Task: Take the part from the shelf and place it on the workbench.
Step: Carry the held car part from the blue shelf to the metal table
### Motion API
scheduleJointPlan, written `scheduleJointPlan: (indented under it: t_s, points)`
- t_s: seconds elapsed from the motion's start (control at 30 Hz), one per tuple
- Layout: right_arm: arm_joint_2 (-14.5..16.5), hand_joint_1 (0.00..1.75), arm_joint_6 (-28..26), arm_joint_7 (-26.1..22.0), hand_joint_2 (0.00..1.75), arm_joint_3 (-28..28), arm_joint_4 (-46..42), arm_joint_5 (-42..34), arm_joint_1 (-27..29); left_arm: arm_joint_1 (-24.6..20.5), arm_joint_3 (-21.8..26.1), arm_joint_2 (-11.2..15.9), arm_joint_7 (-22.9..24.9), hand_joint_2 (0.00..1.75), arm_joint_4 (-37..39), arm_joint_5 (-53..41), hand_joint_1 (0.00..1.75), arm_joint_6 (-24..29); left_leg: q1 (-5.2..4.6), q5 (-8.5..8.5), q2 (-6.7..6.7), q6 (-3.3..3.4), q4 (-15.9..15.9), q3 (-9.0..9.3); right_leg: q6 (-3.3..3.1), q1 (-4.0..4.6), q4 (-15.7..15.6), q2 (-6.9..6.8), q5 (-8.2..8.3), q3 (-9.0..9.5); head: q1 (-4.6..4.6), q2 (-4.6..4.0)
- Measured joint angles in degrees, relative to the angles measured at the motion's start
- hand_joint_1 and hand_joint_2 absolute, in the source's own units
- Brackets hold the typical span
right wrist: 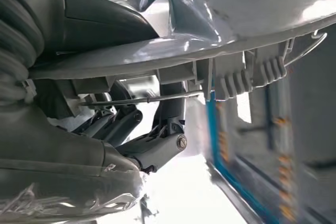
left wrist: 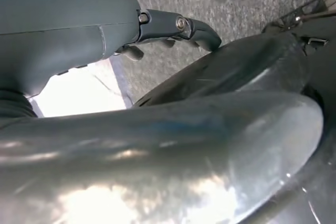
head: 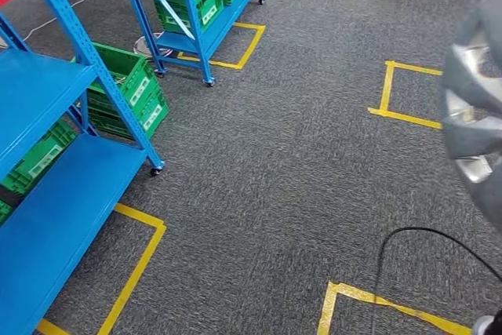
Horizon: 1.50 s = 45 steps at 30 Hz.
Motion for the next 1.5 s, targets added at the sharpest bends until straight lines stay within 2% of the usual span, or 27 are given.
scheduleJointPlan:
  t_s: [0.07, 0.1, 0.17, 0.23, 0.3, 0.37, 0.43, 0.5, 0.57, 0.63, 0.67, 0.7, 0.77, 0.83, 0.87, 0.93, 1.0, 1.07, 1.13, 1.17, 1.2, 1.23, 1.3, 1.37, 1.43, 1.47, 1.5]
  points:
    - [0.76, 1.75, -1.4, -0.05, 1.75, -0.43, -3.93, 1.39, -0.41, -0.04, -0.29, -0.03, 0.07, 0.0, 0.0, -0.03, 0.0, 0.02, 0.13, -3.81, -2.92, -0.13, 6.56, -2.89, -0.5, 0.05, -0.1, 1.35, 0.18, -0.1, -0.05, 0.0]
    - [1.1, 1.75, -1.96, -0.07, 1.75, -0.57, -5.44, 2.38, -0.57, -0.03, -0.46, -0.04, 0.11, 0.0, 0.0, -0.02, 0.0, 0.02, 0.1, -5.41, -3.65, -0.07, 10.42, -4.74, -0.64, 0.14, -0.11, 2.15, 0.26, -0.2, -0.04, 0.0]
    - [1.51, 1.75, -2.96, -0.05, 1.75, -0.63, -7.97, 5.08, -0.65, -0.02, -0.8, -0.07, 0.21, 0.0, 0.0, -0.01, 0.0, 0.02, 0.0, -5.73, -4.18, 0.33, 13.98, -6.71, -0.85, 0.35, -0.11, 4.02, 0.43, -0.37, -0.04, 0.0]
    - [1.61, 1.75, -3.5, -0.02, 1.75, -0.45, -9.87, 7.3, -0.66, -0.14, -1.07, -0.09, 0.25, 0.0, 0.0, -0.01, 0.0, 0.02, -0.18, -2.19, -5.12, 1.14, 9.53, -4.72, -0.86, 0.48, -0.12, 5.96, 0.67, -0.46, -0.05, 0.0]
    - [1.65, 1.75, -3.64, -0.01, 1.75, -0.16, -11.22, 8.13, -0.7, -0.4, -1.22, -0.03, 0.25, 0.0, 0.0, 0.01, 0.0, 0.02, -0.27, 1.02, -8.45, 2.15, 2.17, -1.25, -0.57, 0.46, -0.07, 7.59, 0.97, -0.63, -0.03, 0.0]
    - [1.68, 1.75, -3.72, -0.03, 1.75, 0.09, -12.22, 8.37, -0.73, -0.63, -1.31, 0.02, 0.25, 0.0, 0.0, 0.02, 0.0, 0.02, -0.35, 1.72, -10.53, 2.4, -1.49, 0.32, 0.11, 0.21, -0.21, 9.06, 1.4, -1.07, 0.0, 0.0]
    - [1.68, 1.75, -3.8, -0.02, 1.75, 0.14, -13.05, 8.49, -0.67, -0.74, -1.49, -0.03, 0.28, 0.0, 0.0, 0.02, 0.0, 0.02, -0.38, 2.03, -9.32, 2.24, -2.25, 0.55, 0.93, -0.06, -0.55, 10.21, 1.96, -1.6, -0.01, 0.0]
    - [1.67, 1.75, -3.89, -0.01, 1.75, 0.08, -13.6, 8.65, -0.65, -0.78, -1.62, -0.08, 0.31, 0.0, 0.0, 0.03, 0.0, 0.02, -0.24, 2.72, -7.67, 2.47, -3.13, 0.88, 1.4, 0.21, 0.89, 7.27, 1.07, -2.72, 0.15, 0.0]
    - [1.66, 1.75, -4.07, -0.02, 1.75, 0.3, -13.86, 9.65, -0.73, -0.71, -1.68, -0.08, 0.31, 0.0, 0.0, 0.05, 0.0, 0.02, -0.22, 2.99, -5.79, 2.68, -3.56, 1.04, 1.75, 0.52, 6.66, 2.69, -2.41, -5.43, 0.38, 0.0]
    - [1.65, 1.75, -4.49, -0.02, 1.75, 0.86, -13.99, 11.34, -0.8, -0.57, -1.86, -0.09, 0.32, 0.0, 0.0, 0.08, 0.0, 0.0, -0.26, 2.96, -3.75, 2.76, -3.53, 1.01, 2.22, 0.39, 13.24, 1.22, -5.49, -8.22, 0.45, 0.0]
    - [1.63, 1.75, -4.87, -0.01, 1.75, 1.28, -14.01, 12.06, -0.8, -0.56, -1.99, -0.1, 0.33, 0.0, 0.0, 0.11, 0.0, -0.02, -0.26, 2.92, -2.76, 2.73, -3.52, 1.01, 2.42, 0.28, 14.33, 1.03, -5.64, -8.42, 0.44, 0.0]
    - [1.59, 1.75, -5.33, -0.02, 1.75, 1.8, -14.02, 12.59, -0.8, -0.6, -2.11, -0.13, 0.33, 0.0, 0.0, 0.15, 0.0, -0.04, -0.23, 2.86, -1.83, 2.63, -3.5, 1.04, 2.6, 0.16, 13.16, 0.78, -4.8, -7.43, 0.45, 0.0]
    - [1.46, 1.75, -6.34, -0.02, 1.75, 3.1, -14.01, 13.01, -0.8, -0.75, -2.27, -0.15, 0.33, 0.0, 0.0, 0.22, 0.0, -0.05, -0.23, 2.54, -0.25, 2.13, -3.28, 1.24, 2.9, 0.04, 5.87, -1.1, -1.97, -2.78, 0.45, 0.0]
    - [1.37, 1.75, -6.02, 0.0, 1.75, 4.37, -13.68, 12.03, -0.72, -0.82, -2.37, -0.05, 0.33, 0.0, 0.0, 0.25, 0.0, -0.05, -0.45, 2.05, 0.84, 1.35, -2.82, 1.44, 2.38, 0.09, 0.35, -2.96, -0.45, 0.7, 0.4, 0.0]
    - [1.35, 1.75, -4.22, 0.21, 1.75, 4.83, -12.95, 10.09, -0.61, -0.82, -2.4, 0.01, 0.28, 0.0, 0.0, 0.38, 0.0, -0.05, -0.55, 1.94, 1.31, 0.98, -2.72, 1.54, 1.84, 0.22, -0.35, -3.15, -0.41, 1.08, 0.38, 0.0]
    - [1.29, 1.75, 2.97, 2.36, 1.75, 5.6, -9.57, 1.72, -0.32, -0.85, -2.43, -0.03, -0.02, 0.0, 0.0, 0.94, 0.0, -0.05, -0.44, 1.9, 2.26, 0.41, -2.85, 1.75, 0.66, 0.42, -0.29, -1.68, -0.09, 0.82, 0.32, 0.0]
    - [1.05, 1.75, 10.34, 6.06, 1.75, 6.7, -4.51, -8.78, -0.35, -0.99, -2.41, -0.1, -0.52, 0.0, 0.0, 1.62, 0.0, -0.04, -0.12, 0.65, 0.55, -0.12, -1.74, 1.34, -0.12, 0.36, -0.44, -0.31, 0.29, 0.42, 0.31, 0.0]
    - [0.74, 1.75, 13.8, 8.04, 1.75, 7.99, 0.48, -14.94, -0.73, -1.04, -2.41, -0.2, -0.9, 0.0, 0.0, 2.01, 0.0, -0.04, 0.03, -2.83, -2.81, -0.36, 3.68, -1.21, -0.67, 0.25, -0.53, 0.92, 0.64, 0.02, 0.15, 0.0]
    - [0.38, 1.75, 14.79, 8.46, 1.75, 8.6, 4.58, -17.71, -0.95, -0.86, -2.41, -0.28, -1.04, 0.0, 0.0, 2.17, 0.0, -0.05, -0.02, -6.02, -4.07, -0.2, 11.27, -5.08, -0.95, 0.39, -0.52, 2.28, 0.87, -0.37, 0.03, 0.0]
    - [0.17, 1.75, 14.83, 8.71, 1.75, 8.62, 6.2, -18.89, -0.97, -0.73, -2.41, -0.3, -1.04, 0.0, 0.0, 2.22, 0.0, -0.05, -0.07, -6.27, -4.2, -0.04, 13.38, -6.3, -0.98, 0.47, -0.52, 3.03, 0.98, -0.51, 0.03, 0.0]
    - [-0.02, 1.75, 14.7, 9.06, 1.75, 8.52, 7.5, -19.96, -0.99, -0.6, -2.42, -0.31, -1.04, 0.0, 0.0, 2.27, 0.0, -0.04, -0.11, -5.33, -4.29, 0.19, 13.34, -6.49, -0.95, 0.53, -0.52, 3.83, 1.1, -0.6, 0.03, 0.0]
    - [-0.17, 1.75, 14.48, 9.49, 1.75, 8.36, 8.66, -21.02, -1.05, -0.5, -2.43, -0.31, -1.03, 0.0, 0.0, 2.37, 0.0, -0.04, -0.15, -3.47, -4.64, 0.47, 11.23, -5.6, -0.87, 0.55, -0.52, 4.67, 1.23, -0.66, 0.04, 0.0]
    - [-0.35, 1.75, 13.75, 10.46, 1.75, 7.83, 10.47, -22.8, -1.26, -0.44, -2.47, -0.29, -0.98, 0.0, 0.01, 2.67, 0.0, 0.04, -0.19, 0.53, -7.26, 1.22, 3.89, -2.14, -0.53, 0.5, -0.48, 6.25, 1.51, -0.8, 0.04, 0.0]
    - [-0.42, 1.75, 13.06, 11.39, 1.75, 7.08, 11.95, -24.42, -1.51, -0.48, -2.51, -0.27, -0.87, 0.0, 0.02, 3.02, 0.0, 0.16, -0.15, 1.99, -9.52, 1.47, -1.15, 0.14, 0.06, 0.38, -0.49, 7.68, 1.92, -1.24, 0.07, 0.0]
    - [-0.52, 1.75, 12.73, 12.13, 1.75, 6.15, 13.09, -25.6, -1.5, -0.56, -2.55, -0.27, -0.67, 0.0, 0.02, 3.15, 0.0, 0.23, -0.22, 2.08, -8.96, 1.49, -2.29, 0.47, 0.92, 0.13, -0.93, 9.08, 2.54, -1.72, 0.1, 0.0]
    - [-0.6, 1.75, 12.66, 12.35, 1.75, 5.66, 13.56, -25.94, -1.37, -0.61, -2.57, -0.28, -0.57, 0.0, 0.02, 3.15, 0.0, 0.23, -0.24, 2.38, -8.25, 1.69, -2.57, 0.53, 1.21, 0.04, -0.93, 8.87, 2.64, -2.02, 0.11, 0.0]
    - [-0.66, 1.75, 12.62, 12.46, 1.75, 5.23, 13.99, -26.18, -1.31, -0.63, -2.58, -0.27, -0.49, 0.0, 0.02, 3.14, 0.0, 0.25, -0.23, 2.67, -7.51, 1.97, -2.89, 0.59, 1.4, 0.1, -0.23, 7.68, 2.15, -2.58, 0.2, 0.0]
